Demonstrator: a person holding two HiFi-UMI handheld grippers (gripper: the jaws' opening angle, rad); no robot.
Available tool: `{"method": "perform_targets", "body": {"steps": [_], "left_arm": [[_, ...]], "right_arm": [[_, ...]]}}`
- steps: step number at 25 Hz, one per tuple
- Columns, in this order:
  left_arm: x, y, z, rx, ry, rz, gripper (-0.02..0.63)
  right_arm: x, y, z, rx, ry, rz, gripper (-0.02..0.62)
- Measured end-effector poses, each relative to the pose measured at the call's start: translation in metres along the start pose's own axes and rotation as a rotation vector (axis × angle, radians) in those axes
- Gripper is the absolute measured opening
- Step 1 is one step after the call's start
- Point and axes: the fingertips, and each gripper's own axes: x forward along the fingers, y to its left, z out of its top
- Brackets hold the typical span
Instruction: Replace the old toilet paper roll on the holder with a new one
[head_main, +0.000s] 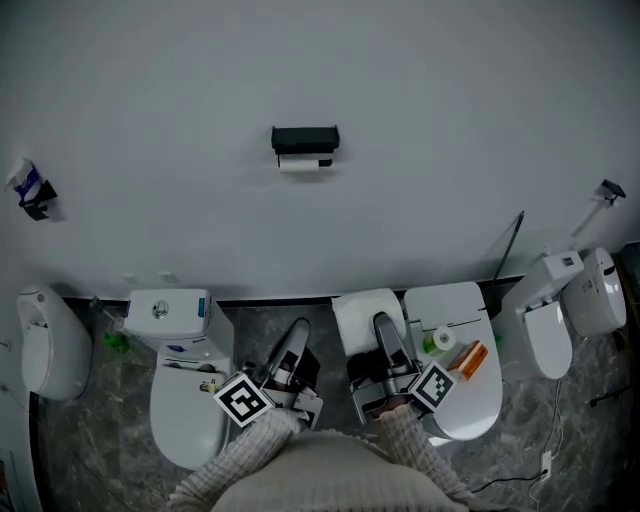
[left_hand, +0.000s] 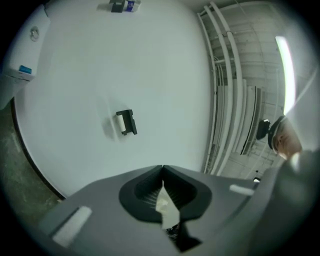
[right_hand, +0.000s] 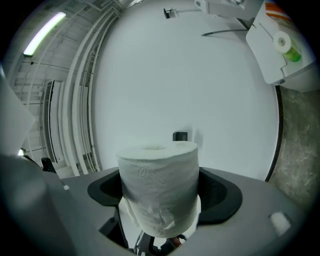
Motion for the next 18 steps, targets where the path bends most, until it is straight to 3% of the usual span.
{"method": "perform_targets", "body": {"steps": [5, 13, 18], "left_arm": [[0.036, 0.031, 0.034, 0.022, 0.007, 0.004, -0.002], [0.062, 0.076, 0.038, -0.080, 0.026, 0.062, -0.002], [0.079, 0.100, 0.047, -0.092, 0.014, 0.090, -0.002]], "right_arm": [[0.054, -0.018, 0.012, 0.003, -0.013, -0.012, 0.426], [0.086, -0.048, 0.027, 0.015, -0.016, -0.071, 0.426], [0.113, -0.068, 0.033, 0.038, 0.010, -0.086, 0.426]]}}
